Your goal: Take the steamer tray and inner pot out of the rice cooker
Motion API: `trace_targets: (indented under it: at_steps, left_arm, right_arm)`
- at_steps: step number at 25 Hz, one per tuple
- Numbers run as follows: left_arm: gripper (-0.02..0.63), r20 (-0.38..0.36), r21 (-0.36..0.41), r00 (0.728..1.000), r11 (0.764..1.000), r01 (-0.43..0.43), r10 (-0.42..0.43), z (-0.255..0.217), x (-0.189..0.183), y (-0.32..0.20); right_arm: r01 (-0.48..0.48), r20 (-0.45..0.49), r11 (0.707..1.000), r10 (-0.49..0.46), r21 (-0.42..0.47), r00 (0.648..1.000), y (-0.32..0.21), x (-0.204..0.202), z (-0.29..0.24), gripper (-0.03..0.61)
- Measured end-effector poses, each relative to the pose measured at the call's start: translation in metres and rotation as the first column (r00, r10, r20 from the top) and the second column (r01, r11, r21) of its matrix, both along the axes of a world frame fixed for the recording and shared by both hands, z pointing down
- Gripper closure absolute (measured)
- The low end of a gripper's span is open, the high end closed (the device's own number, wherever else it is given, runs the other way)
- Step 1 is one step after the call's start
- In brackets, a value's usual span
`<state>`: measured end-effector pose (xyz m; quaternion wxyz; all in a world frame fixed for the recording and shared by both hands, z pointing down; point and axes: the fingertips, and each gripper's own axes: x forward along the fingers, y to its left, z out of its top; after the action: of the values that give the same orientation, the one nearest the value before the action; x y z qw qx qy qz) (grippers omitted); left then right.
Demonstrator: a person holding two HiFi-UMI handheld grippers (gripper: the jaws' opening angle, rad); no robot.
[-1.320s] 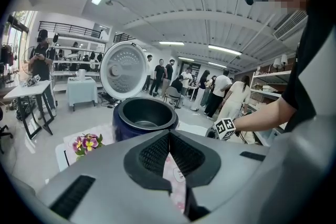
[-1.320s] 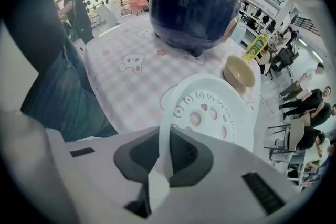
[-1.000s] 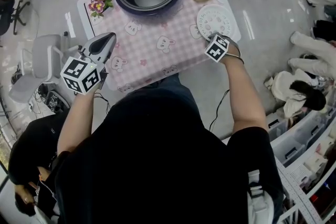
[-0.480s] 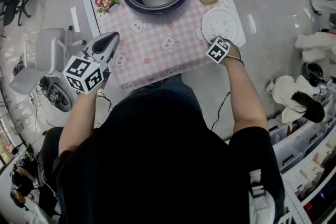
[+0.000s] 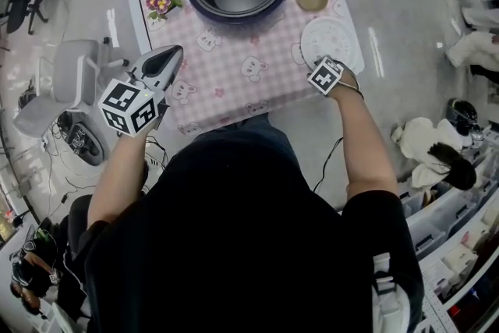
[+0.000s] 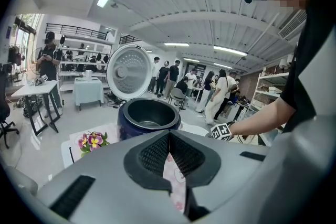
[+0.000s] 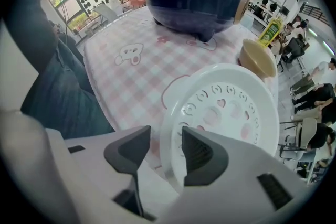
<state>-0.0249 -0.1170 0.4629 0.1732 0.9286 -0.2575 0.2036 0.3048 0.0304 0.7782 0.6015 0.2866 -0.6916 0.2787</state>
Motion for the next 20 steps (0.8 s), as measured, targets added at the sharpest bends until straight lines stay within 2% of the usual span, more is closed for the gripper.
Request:
trace_targets:
  at_steps: [3, 10, 15, 20]
  left_arm:
    - [0.591, -0.011, 0.011, 1.0, 1.0, 0.006, -0.006, -0.005, -0.001, -0.004]
    - [0.591, -0.035, 0.027, 0.999, 1.0, 0.013, -0.012, -0.017, 0.002, -0.009]
    - [0.591, -0.056, 0.037, 0.998, 0.999, 0.021, -0.019, -0.022, 0.004, -0.019]
    - [0.591, -0.078, 0.041, 0.996, 0.998, 0.044, -0.04, -0.03, 0.002, -0.023]
  right_arm:
    - [-0.006, 0.013, 1.0, 0.006, 0.003, 1.0, -0.005, -0.001, -0.012, 0.37]
    - [-0.026, -0.002, 0.986, 0.027, 0.167, 1.0, -0.057, 0.014, -0.081, 0.367]
    - [-0.074, 0.07, 0.968, 0.059, 0.24, 0.996, -0.103, 0.011, -0.123, 0.385]
    - [-0.064, 0.105, 0.924, 0.026, 0.378, 0.994, -0.147, -0.003, -0.182, 0.415]
